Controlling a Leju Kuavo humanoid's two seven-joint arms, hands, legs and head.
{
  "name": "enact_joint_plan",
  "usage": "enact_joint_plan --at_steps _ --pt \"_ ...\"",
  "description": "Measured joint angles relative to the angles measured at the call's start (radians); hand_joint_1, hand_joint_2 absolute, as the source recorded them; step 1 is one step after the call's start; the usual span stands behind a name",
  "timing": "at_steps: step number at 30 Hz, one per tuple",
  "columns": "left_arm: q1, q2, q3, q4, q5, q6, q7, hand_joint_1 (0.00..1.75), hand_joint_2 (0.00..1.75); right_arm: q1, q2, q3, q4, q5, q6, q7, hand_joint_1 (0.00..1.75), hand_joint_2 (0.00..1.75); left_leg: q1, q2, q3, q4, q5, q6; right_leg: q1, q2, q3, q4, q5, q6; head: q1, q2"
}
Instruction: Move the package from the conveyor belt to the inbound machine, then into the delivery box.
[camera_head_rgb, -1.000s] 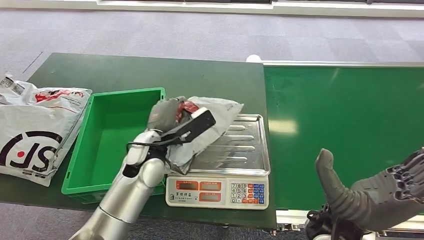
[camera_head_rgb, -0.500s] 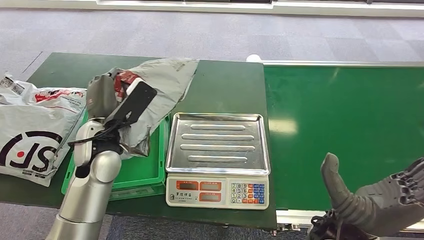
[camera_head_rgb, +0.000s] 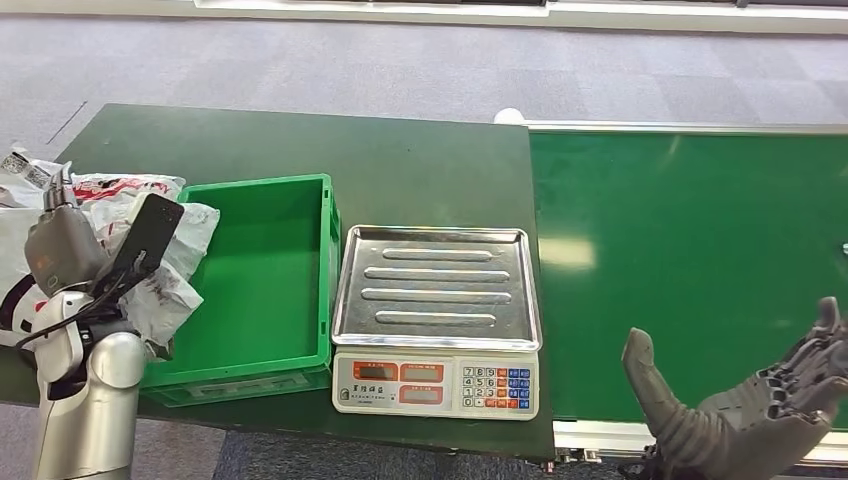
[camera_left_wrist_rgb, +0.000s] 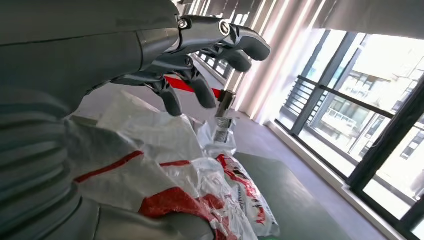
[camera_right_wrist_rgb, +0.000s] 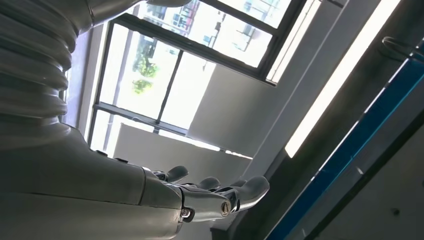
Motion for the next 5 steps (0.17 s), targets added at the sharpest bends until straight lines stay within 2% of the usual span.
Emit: enact_joint_plan --at_steps 5 --pt "0.031 0.000 0.032 -0.027 0.111 -0.051 -0.066 0.00 1.75 0.024 0.000 0.000 0.002 0.000 0.001 0.001 0.00 1.75 0.000 0.000 0.000 0.000 0.000 0.000 0.000 0.000 0.000 0.000 0.000 0.000 0.000 0.000"
